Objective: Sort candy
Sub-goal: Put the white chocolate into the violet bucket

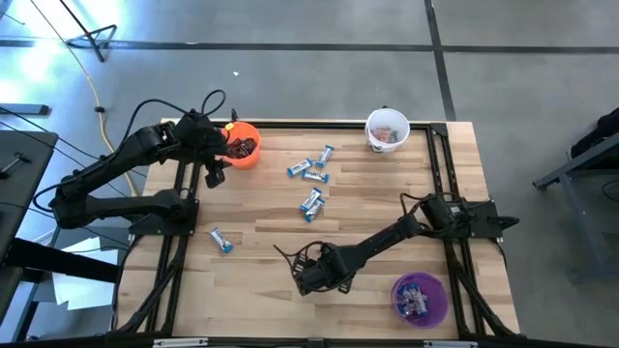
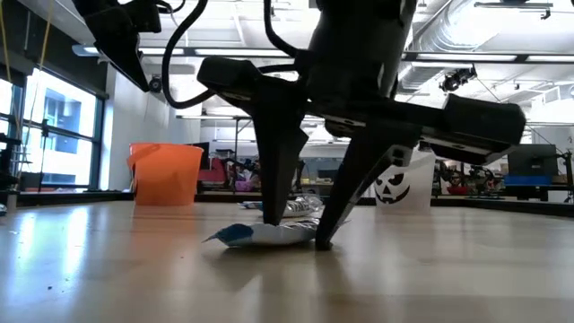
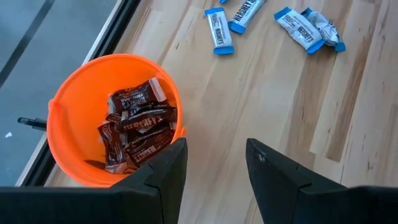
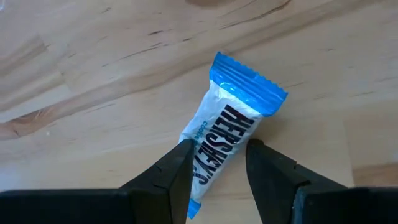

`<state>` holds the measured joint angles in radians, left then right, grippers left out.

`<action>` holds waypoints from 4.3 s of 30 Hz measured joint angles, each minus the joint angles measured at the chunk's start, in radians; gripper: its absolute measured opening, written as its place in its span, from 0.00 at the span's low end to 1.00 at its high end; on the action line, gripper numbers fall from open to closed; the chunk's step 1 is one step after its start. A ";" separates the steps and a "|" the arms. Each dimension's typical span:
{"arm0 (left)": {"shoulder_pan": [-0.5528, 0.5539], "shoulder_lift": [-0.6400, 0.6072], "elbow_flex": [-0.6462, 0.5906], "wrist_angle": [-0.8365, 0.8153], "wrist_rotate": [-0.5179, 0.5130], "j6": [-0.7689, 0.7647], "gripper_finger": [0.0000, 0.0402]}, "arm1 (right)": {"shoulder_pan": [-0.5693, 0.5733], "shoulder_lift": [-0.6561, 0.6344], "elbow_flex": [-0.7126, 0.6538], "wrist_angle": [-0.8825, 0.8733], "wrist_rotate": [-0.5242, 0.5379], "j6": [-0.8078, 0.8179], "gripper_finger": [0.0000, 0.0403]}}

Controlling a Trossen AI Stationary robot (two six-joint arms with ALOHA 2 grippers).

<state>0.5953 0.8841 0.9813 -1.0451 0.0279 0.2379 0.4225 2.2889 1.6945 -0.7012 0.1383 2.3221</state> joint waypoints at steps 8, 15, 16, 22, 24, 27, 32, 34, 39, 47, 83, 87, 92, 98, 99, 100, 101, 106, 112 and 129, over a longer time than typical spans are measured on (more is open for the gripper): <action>0.000 0.000 0.000 0.004 0.000 0.000 0.38 | -0.005 0.006 0.001 -0.038 0.014 0.003 0.28; 0.000 0.000 0.000 0.004 0.000 0.000 0.38 | 0.001 0.006 0.001 -0.066 0.048 -0.010 0.03; 0.000 0.000 0.000 0.004 0.000 0.000 0.38 | 0.005 0.006 0.001 -0.067 0.053 -0.010 0.02; 0.000 0.000 0.000 0.004 -0.001 0.000 0.38 | 0.024 0.002 -0.003 -0.047 0.060 -0.008 0.01; 0.000 0.000 0.000 0.004 -0.001 0.000 0.38 | 0.034 -0.009 -0.005 -0.047 0.059 -0.008 0.01; 0.000 0.000 0.000 0.004 -0.001 0.000 0.38 | 0.050 -0.022 0.024 -0.085 0.081 -0.010 0.01; 0.000 0.000 0.000 0.013 -0.001 -0.012 0.38 | 0.069 -0.022 0.137 -0.234 0.069 -0.036 0.00; 0.000 0.000 0.000 0.024 -0.001 -0.025 0.38 | 0.076 -0.025 0.193 -0.286 0.075 -0.052 0.00; 0.000 0.000 0.000 0.038 0.000 -0.057 0.38 | 0.096 -0.025 0.327 -0.416 0.096 -0.078 0.00; 0.000 0.000 0.000 0.048 0.000 -0.106 0.38 | 0.153 -0.028 0.594 -0.699 0.098 -0.101 0.00; -0.021 0.000 0.000 0.066 0.011 -0.455 0.38 | 0.458 -0.357 0.249 -0.871 -0.209 -0.007 0.00; -0.052 0.000 0.000 0.066 0.010 -0.499 0.38 | 0.471 -0.437 0.140 -0.872 -0.208 -0.007 0.00; -0.092 0.000 0.000 0.066 0.009 -0.533 0.38 | 0.489 -0.493 0.045 -0.870 -0.210 -0.010 0.00; -0.130 0.000 0.000 0.070 -0.020 -0.578 0.38 | 0.521 -0.509 -0.031 -0.858 -0.227 -0.010 0.00; -0.135 0.000 0.000 0.074 -0.021 -0.582 0.38 | 0.526 -0.509 -0.041 -0.856 -0.232 -0.010 0.00; -0.139 0.000 0.000 0.076 -0.021 -0.587 0.38 | 0.530 -0.509 -0.050 -0.857 -0.241 -0.009 0.00; -0.143 0.000 0.000 0.077 -0.022 -0.594 0.38 | 0.532 -0.509 -0.059 -0.857 -0.253 -0.008 0.00; -0.160 0.000 0.000 0.079 -0.022 -0.605 0.38 | 0.534 -0.509 -0.075 -0.843 -0.260 -0.008 0.01; -0.181 0.000 0.000 0.079 -0.026 -0.606 0.38 | 0.534 -0.510 -0.075 -0.829 -0.259 -0.018 0.14; -0.192 0.000 0.000 0.079 -0.044 -0.602 0.38 | 0.509 -0.530 -0.018 -0.746 -0.277 0.007 0.41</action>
<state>0.4030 0.8841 0.9813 -0.9665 -0.0158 -0.3642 0.9315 1.7585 1.6760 -1.4474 -0.1387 2.3289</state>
